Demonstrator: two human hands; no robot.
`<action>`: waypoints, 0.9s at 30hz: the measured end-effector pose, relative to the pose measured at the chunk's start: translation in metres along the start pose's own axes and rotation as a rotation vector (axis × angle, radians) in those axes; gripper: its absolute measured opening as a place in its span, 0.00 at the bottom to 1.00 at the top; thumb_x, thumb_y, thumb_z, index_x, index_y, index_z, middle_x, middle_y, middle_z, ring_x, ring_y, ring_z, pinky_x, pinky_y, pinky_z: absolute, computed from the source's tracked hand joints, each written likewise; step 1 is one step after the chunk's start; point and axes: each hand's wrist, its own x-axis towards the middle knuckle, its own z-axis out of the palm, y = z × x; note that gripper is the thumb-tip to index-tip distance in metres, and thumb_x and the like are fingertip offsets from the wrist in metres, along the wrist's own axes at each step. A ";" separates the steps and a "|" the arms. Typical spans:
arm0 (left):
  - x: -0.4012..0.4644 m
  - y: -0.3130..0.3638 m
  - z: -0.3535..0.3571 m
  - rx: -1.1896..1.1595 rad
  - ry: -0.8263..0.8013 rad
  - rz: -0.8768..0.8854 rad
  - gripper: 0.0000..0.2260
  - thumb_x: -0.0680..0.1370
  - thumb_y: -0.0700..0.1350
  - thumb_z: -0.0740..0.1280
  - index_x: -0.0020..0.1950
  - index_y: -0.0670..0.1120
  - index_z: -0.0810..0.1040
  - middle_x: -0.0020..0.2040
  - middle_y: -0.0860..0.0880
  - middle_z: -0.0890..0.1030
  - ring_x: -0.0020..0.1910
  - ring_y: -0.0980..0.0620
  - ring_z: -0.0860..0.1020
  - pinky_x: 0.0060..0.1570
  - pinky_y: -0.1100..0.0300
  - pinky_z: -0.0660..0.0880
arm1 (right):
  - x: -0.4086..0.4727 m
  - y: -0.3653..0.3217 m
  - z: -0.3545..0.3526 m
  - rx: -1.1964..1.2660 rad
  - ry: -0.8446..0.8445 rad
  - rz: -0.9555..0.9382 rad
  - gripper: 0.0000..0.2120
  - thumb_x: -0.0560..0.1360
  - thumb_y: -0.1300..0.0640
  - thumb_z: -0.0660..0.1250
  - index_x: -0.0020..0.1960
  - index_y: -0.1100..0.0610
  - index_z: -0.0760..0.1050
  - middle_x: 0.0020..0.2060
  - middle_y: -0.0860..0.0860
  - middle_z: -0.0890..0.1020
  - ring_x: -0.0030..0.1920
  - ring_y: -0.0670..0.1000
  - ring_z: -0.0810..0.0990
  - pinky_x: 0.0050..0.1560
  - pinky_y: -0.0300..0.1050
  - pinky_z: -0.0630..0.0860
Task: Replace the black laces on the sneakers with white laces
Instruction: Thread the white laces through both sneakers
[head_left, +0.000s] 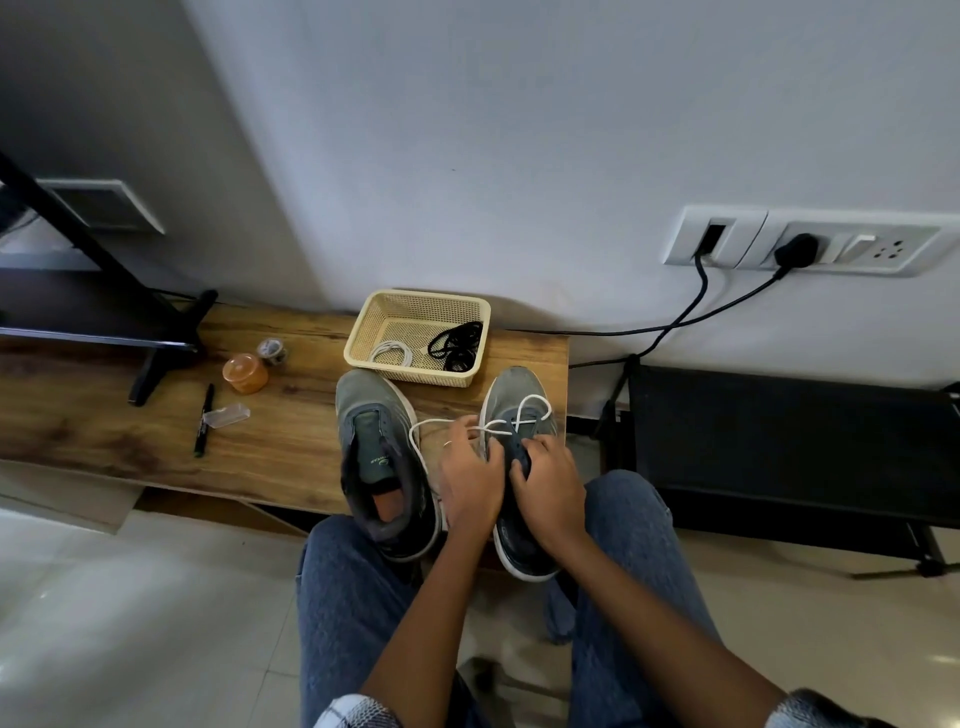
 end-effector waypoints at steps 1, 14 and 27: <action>0.002 0.001 0.002 0.040 -0.055 0.047 0.14 0.77 0.46 0.64 0.63 0.50 0.73 0.51 0.50 0.80 0.51 0.50 0.78 0.53 0.51 0.74 | 0.000 0.000 0.000 -0.002 -0.001 -0.001 0.14 0.78 0.56 0.60 0.61 0.59 0.74 0.57 0.53 0.76 0.59 0.52 0.72 0.56 0.47 0.72; 0.007 0.002 -0.003 0.489 0.092 0.165 0.09 0.77 0.44 0.63 0.50 0.42 0.79 0.51 0.42 0.78 0.52 0.42 0.73 0.49 0.50 0.71 | 0.000 -0.002 0.001 -0.053 -0.003 0.014 0.15 0.78 0.57 0.60 0.62 0.59 0.74 0.59 0.53 0.75 0.60 0.52 0.71 0.57 0.48 0.72; -0.002 0.003 -0.005 0.358 -0.010 0.142 0.06 0.72 0.48 0.65 0.46 0.48 0.75 0.38 0.49 0.79 0.43 0.47 0.76 0.49 0.52 0.69 | 0.000 -0.001 0.001 -0.059 0.000 0.030 0.14 0.79 0.56 0.59 0.62 0.59 0.74 0.59 0.52 0.75 0.60 0.52 0.71 0.56 0.47 0.71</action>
